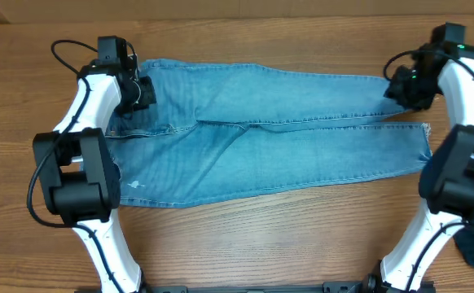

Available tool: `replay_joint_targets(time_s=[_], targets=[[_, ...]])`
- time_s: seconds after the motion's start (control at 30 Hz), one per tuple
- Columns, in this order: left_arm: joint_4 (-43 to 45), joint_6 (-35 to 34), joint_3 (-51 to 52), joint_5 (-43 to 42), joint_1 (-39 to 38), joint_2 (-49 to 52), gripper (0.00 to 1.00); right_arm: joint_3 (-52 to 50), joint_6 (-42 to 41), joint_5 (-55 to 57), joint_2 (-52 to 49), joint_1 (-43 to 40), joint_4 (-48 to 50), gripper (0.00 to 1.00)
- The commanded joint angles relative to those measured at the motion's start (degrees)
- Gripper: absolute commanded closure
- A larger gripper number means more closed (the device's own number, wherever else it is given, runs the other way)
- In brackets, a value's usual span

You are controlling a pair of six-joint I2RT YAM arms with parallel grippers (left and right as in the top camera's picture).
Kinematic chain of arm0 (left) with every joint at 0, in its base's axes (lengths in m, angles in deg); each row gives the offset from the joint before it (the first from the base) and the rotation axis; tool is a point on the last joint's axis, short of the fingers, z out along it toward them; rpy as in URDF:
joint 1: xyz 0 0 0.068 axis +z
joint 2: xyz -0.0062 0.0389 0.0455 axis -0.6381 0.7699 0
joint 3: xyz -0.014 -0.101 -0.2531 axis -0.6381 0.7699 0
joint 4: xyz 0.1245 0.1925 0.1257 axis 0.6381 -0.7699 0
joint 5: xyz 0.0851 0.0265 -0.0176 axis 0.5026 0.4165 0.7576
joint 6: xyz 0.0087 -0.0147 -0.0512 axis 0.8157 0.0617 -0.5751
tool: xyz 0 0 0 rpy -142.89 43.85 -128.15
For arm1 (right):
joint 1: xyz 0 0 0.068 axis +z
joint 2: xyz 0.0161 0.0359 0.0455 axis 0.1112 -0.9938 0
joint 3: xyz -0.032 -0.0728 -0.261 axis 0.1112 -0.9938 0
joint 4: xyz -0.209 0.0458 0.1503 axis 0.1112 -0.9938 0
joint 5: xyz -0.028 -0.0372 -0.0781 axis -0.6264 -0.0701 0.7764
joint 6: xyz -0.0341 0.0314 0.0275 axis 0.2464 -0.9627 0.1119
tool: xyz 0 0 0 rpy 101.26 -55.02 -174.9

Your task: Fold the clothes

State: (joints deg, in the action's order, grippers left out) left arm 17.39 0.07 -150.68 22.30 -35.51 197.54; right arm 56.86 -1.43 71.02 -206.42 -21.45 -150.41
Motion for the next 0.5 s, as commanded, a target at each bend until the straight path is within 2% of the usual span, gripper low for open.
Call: replay_joint_targets(time_s=[0.0,0.23,0.33,0.47], targets=[[1.4,0.7,-0.35,0.7,0.17,2.49,0.94,0.92,1.14,-0.33,-3.21,2.01,2.58,0.58],[5.68,0.7,-0.35,3.61,0.17,5.86,0.91,0.92,1.11,-0.35,-11.45,2.54,11.04,0.57],[9.86,0.42,-0.35,3.65,0.26,9.64,0.91,0.9,1.09,-0.35,-13.33,2.6,17.44,0.51],[14.56,-9.31,-0.35,12.15,1.64,13.14,0.92,0.92,0.96,-0.35,-18.21,2.86,29.31,0.45]])
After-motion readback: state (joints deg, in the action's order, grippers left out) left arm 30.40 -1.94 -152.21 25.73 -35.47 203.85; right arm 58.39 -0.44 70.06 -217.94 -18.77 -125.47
